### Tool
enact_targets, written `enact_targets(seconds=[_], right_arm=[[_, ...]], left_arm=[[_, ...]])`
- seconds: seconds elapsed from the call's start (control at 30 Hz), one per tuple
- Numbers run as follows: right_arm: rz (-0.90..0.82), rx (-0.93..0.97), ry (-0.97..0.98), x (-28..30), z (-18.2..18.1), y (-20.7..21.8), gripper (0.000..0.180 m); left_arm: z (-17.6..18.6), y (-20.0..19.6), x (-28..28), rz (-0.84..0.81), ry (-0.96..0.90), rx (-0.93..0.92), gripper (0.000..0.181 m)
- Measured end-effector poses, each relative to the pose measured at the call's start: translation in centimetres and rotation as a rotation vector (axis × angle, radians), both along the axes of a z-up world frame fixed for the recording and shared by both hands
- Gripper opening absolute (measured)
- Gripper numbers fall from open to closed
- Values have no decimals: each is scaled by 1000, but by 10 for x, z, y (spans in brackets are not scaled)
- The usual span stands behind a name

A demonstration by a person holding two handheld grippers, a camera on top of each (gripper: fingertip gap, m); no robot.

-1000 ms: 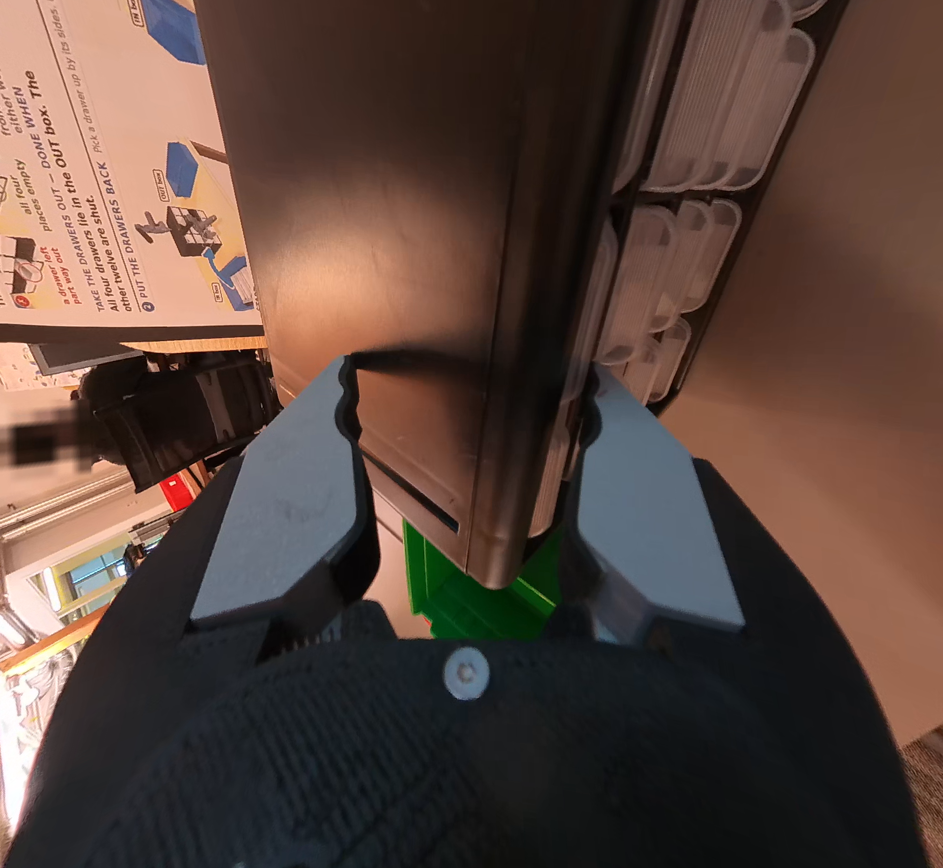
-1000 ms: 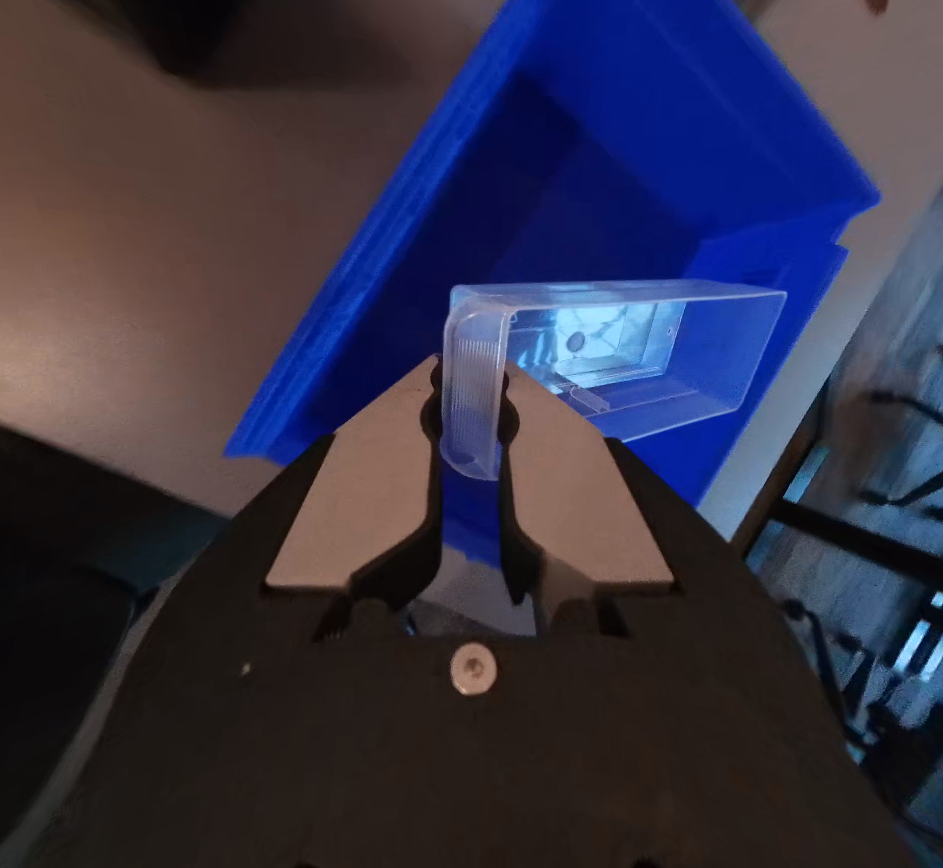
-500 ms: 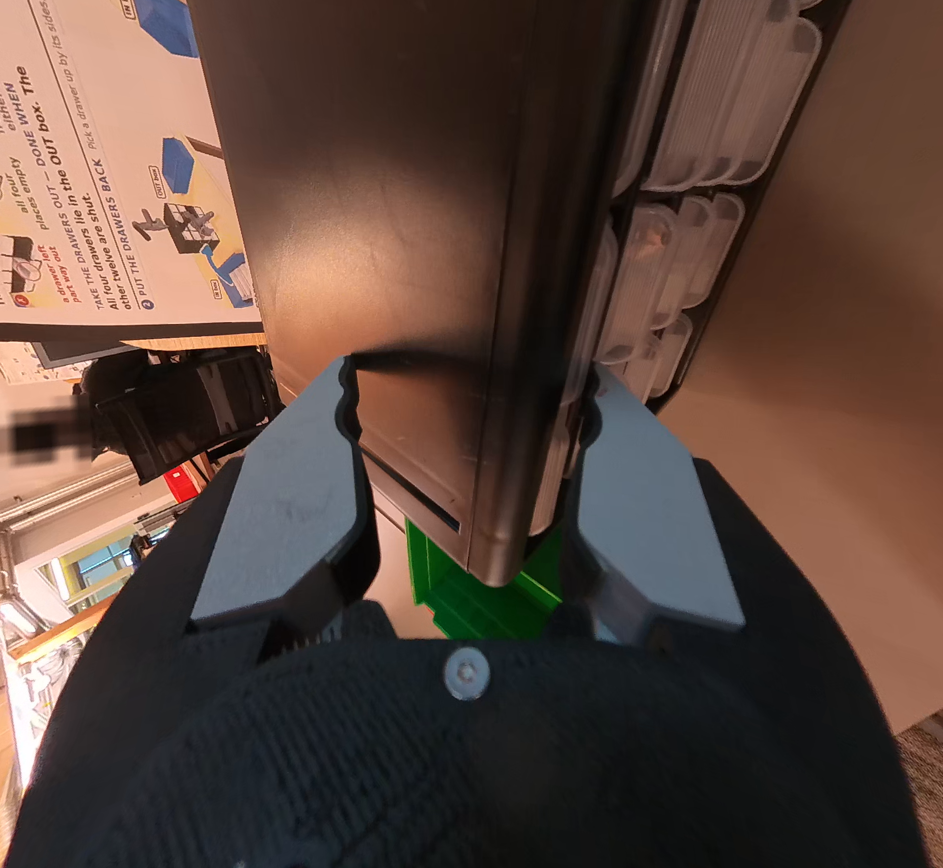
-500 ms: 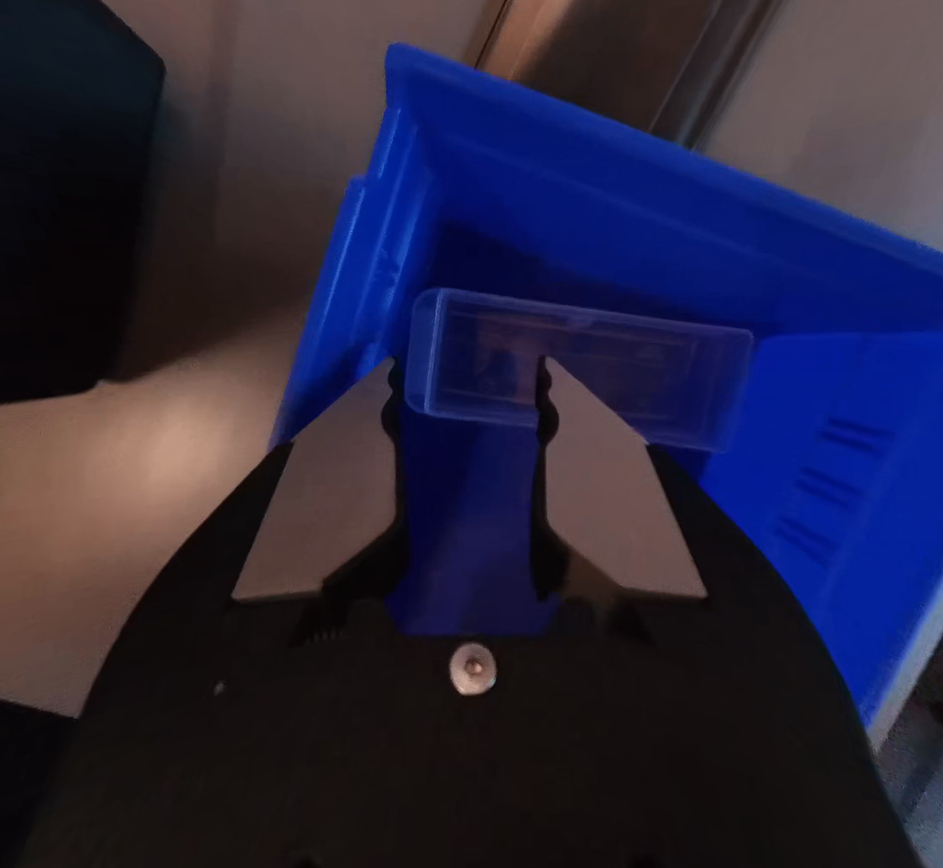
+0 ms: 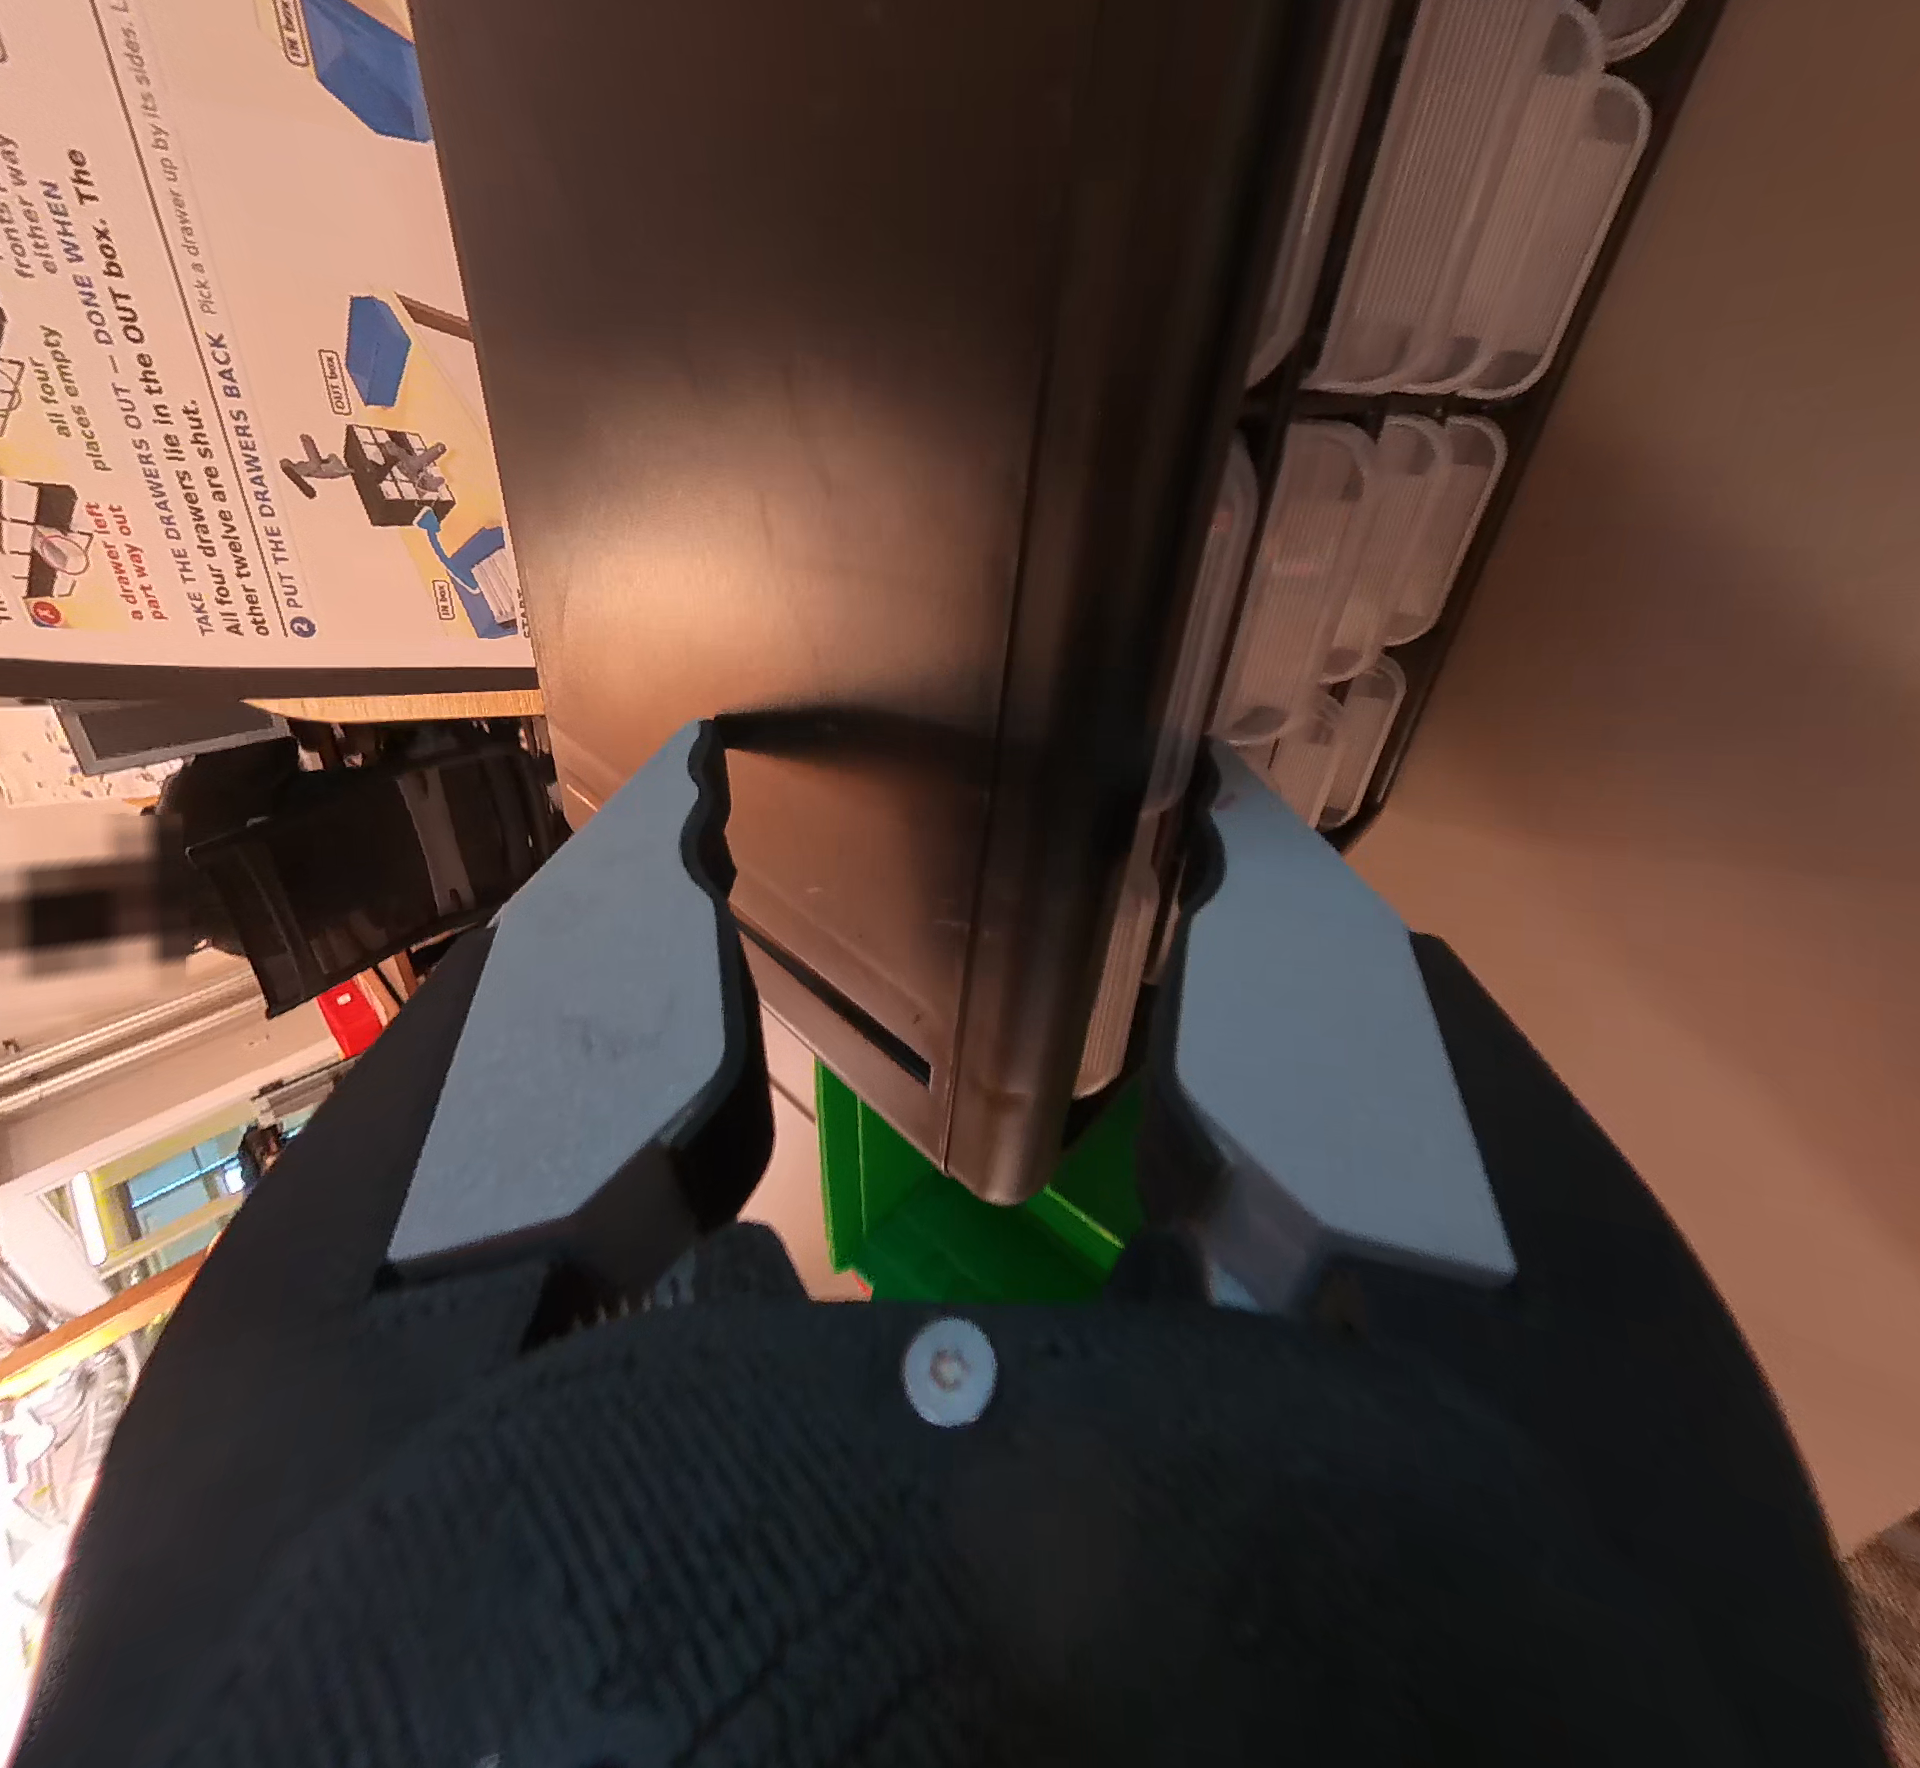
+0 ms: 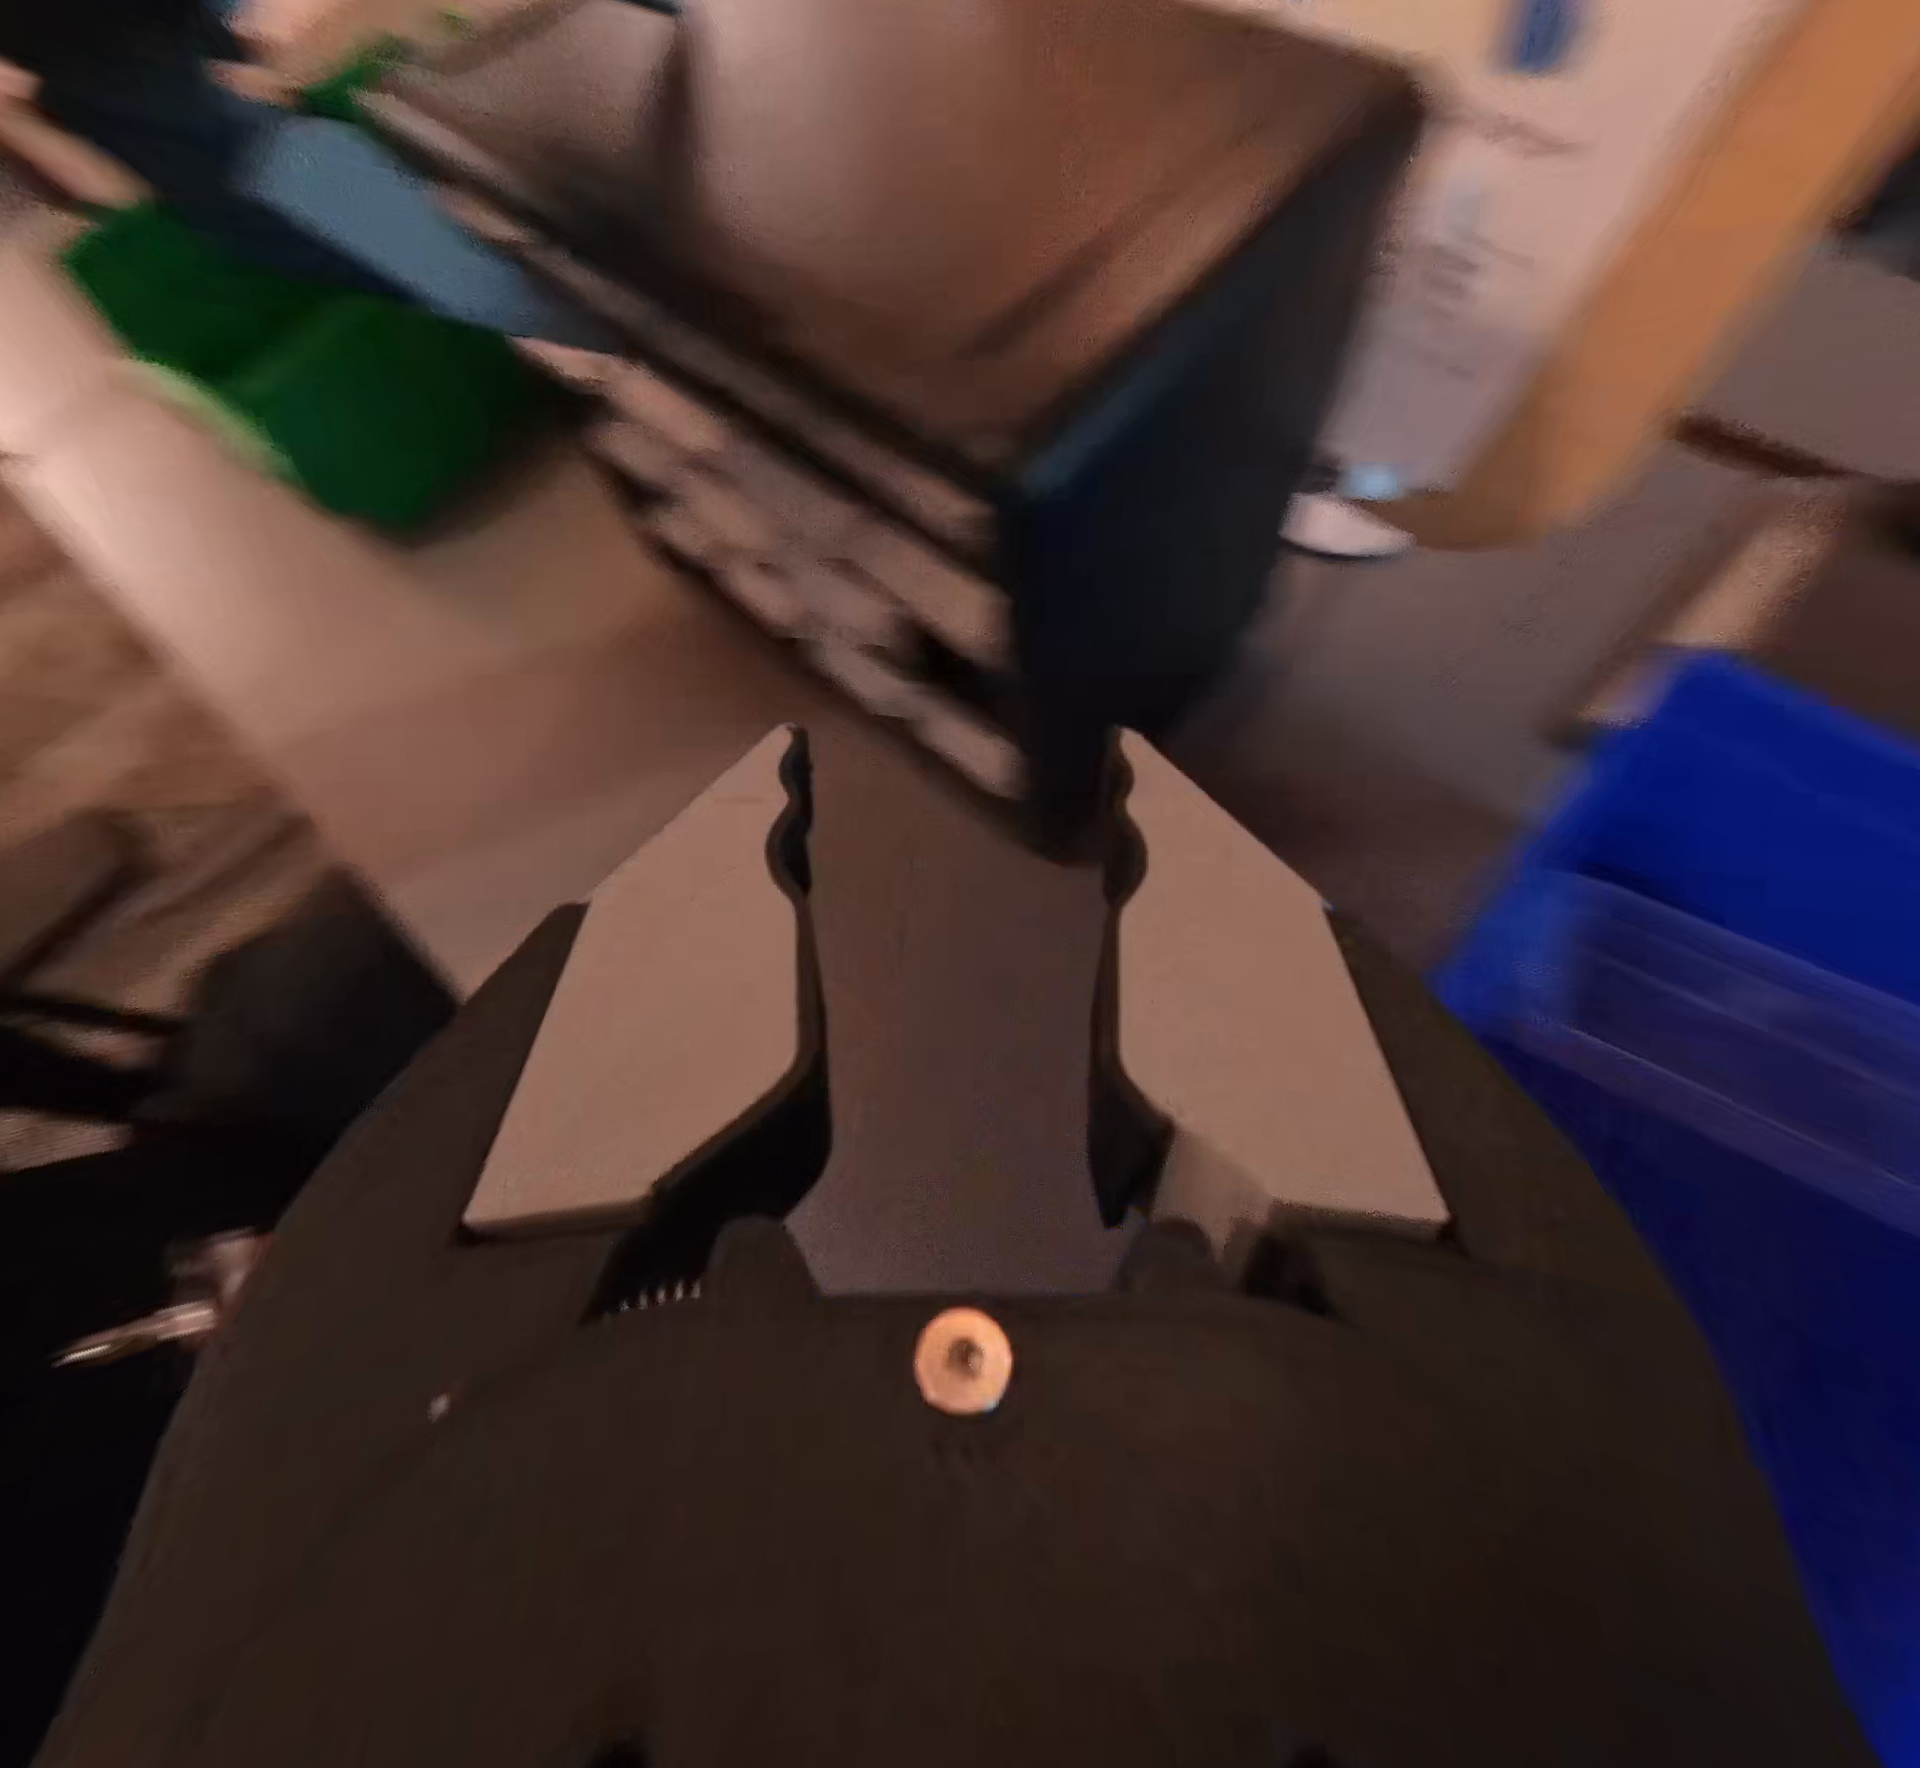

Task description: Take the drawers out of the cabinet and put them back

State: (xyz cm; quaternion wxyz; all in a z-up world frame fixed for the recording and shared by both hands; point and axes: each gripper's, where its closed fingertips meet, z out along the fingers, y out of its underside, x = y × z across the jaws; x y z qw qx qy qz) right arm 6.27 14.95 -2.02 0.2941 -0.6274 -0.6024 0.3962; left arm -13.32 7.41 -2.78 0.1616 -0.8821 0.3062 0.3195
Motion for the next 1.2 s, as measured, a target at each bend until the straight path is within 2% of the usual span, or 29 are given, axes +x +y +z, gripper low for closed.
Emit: enact_targets(seconds=[0.03,0.1,0.17,0.3,0.5,0.67,0.77,0.9,1.03,1.07,1.17,1.2], right_arm=[[70,-82,29,-8,-10,-30,52],[153,-240,85,-26,-32,-74,39],[132,-338,142,-47,-51,-90,35],[8,-485,211,-81,-77,-77,45],[-124,-666,276,-108,-90,-49,40],[-142,-771,325,-112,-92,-41,15],[-120,-834,359,-109,-91,-44,9],[-48,-771,302,-90,-94,-67,8],[29,-582,196,-56,-100,-88,8],[25,-506,170,-49,-103,-88,15],[-13,-261,83,-37,-107,-80,51],[-29,-169,42,-34,-109,-76,57]], left_arm=[[0,0,0,-3,-4,6,87],[0,0,0,-9,-12,19,87],[0,0,0,-15,-15,28,87],[0,0,1,-14,-14,36,86],[0,0,1,-4,-1,22,86],[0,0,0,8,13,3,86],[0,0,0,17,19,-5,86],[0,0,0,20,19,-3,86],[0,0,0,13,15,0,86],[0,0,0,13,16,-1,86],[0,0,0,14,16,0,86],[0,0,0,15,15,2,86]])
